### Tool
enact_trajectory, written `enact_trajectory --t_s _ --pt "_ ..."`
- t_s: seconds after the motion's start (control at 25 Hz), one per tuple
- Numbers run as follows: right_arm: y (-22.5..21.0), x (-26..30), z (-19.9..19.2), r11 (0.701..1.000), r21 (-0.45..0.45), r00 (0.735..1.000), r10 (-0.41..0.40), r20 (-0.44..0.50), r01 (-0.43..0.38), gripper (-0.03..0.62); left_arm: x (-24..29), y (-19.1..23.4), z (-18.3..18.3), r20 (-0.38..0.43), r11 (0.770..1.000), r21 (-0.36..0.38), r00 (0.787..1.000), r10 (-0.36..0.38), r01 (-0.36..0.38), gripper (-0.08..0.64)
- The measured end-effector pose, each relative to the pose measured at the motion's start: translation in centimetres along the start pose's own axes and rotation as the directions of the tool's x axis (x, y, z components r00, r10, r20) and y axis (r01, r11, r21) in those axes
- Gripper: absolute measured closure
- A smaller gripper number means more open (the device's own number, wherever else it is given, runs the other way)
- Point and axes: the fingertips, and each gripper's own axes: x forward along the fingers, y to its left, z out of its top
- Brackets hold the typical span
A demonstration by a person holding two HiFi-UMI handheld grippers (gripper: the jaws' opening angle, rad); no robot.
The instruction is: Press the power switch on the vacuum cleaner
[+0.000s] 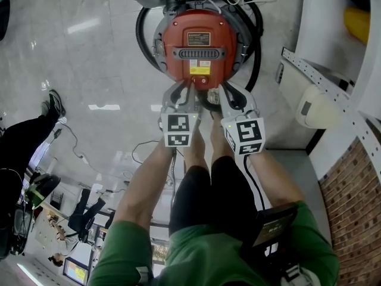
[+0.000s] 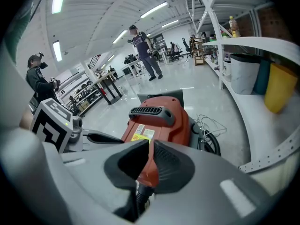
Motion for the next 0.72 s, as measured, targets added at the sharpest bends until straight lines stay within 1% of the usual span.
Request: enact_trajectory --t_s 0.16,0.4,0.72 --pt "-0.23 -0.16 0.05 1.0 0.001 1.0 -0.005 -0.002 0.005 0.572 0.11 -0.12 -0.02 -0.005 1.0 0.005 1.0 0.002 -0.002 0.526" --pt "-0.56 -0.37 0.12 1.0 0.0 1.0 -0.011 -0.005 0.011 0.572 0.17 -0.15 -0.03 -0.03 1.0 0.017 0.999 0.02 -0.019 0.525" --pt "-0.58 -0.83 0.47 1.0 -0.005 1.0 -0.016 -0.003 0.016 0.572 0.25 -0.12 -0.25 -0.113 0.996 0.047 0.99 0.082 -0.078 0.525"
